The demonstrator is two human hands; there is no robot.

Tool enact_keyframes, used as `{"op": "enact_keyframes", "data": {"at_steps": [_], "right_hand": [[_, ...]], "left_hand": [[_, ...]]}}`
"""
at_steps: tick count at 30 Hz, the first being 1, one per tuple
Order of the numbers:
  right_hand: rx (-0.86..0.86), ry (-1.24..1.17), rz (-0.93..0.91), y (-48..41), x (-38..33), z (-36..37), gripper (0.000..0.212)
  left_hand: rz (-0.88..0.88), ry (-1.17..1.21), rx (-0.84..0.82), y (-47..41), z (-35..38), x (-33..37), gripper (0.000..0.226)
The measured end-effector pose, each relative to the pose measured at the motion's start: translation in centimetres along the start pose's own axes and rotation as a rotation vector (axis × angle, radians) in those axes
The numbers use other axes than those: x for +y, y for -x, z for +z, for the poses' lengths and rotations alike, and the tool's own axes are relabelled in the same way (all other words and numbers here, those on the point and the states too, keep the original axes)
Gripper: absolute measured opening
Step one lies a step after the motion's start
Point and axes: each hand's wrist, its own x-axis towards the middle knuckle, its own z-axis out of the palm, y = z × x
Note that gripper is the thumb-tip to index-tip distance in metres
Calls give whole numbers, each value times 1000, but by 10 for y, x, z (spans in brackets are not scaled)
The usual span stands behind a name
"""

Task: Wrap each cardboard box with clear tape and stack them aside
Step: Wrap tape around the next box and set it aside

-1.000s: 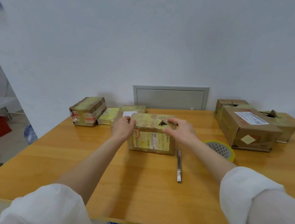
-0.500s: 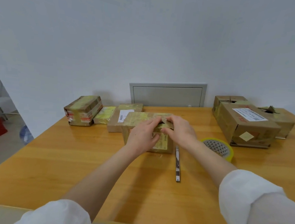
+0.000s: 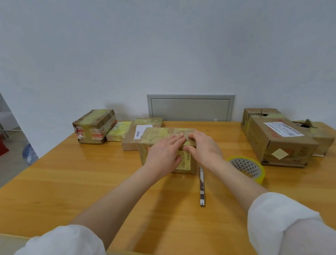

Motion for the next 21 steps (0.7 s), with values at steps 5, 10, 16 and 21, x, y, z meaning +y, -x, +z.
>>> {"op": "enact_keyframes", "data": {"at_steps": [5,10,16,21], "right_hand": [[-12,2,8,0,0,1,52],[-20,-8,15,0,0,2,52],[-16,-14,20,1,0,3,51],[-20,-18,21,1,0,3,49]], "left_hand": [[20,-10,-18,4,0,2,64],[6,12,-27,1,-1,1,63],[0,23,-46,-1,-6,2,62],[23,16,-41,3,2,1,68]]}}
